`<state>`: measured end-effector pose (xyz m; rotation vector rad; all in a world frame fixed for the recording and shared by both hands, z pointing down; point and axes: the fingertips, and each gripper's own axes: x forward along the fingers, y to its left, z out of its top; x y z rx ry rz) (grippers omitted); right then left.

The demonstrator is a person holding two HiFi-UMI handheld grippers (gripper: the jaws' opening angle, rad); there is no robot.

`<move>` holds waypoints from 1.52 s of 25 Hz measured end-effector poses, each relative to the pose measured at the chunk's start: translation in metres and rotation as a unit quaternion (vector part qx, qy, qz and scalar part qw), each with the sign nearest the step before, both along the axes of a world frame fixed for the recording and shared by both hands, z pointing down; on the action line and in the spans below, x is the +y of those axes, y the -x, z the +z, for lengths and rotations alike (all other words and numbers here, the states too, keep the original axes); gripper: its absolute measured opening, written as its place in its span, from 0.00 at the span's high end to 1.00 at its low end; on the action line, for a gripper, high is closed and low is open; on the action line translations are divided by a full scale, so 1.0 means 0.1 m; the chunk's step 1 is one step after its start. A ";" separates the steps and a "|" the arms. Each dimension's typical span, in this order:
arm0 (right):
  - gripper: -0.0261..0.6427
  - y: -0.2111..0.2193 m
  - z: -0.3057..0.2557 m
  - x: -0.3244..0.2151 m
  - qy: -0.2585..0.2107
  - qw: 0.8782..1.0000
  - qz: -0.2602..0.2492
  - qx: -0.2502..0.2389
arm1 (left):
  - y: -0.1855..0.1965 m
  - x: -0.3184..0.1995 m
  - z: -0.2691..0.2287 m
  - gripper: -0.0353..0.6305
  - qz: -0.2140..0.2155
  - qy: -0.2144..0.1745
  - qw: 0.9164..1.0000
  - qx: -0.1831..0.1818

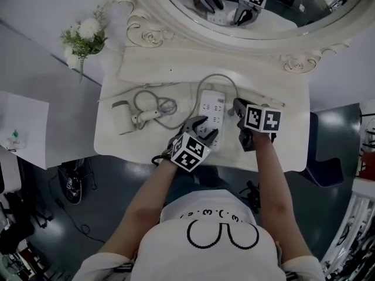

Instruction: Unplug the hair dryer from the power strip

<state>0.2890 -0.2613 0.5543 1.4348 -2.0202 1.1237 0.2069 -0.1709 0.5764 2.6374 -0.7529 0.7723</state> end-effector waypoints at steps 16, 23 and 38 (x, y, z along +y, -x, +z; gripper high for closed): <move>0.69 -0.22 -0.45 0.19 -0.057 0.997 0.050 -0.007 | 0.01 0.01 -0.01 0.64 0.007 0.007 1.000 0.005; 0.96 -0.31 -0.75 0.42 -0.115 0.991 0.056 0.047 | 0.01 0.02 -0.11 0.64 0.005 0.039 0.998 0.052; 0.96 0.06 -1.61 0.96 -0.275 0.949 0.075 0.132 | 0.94 -0.19 -1.52 0.65 -0.046 -0.104 0.978 0.173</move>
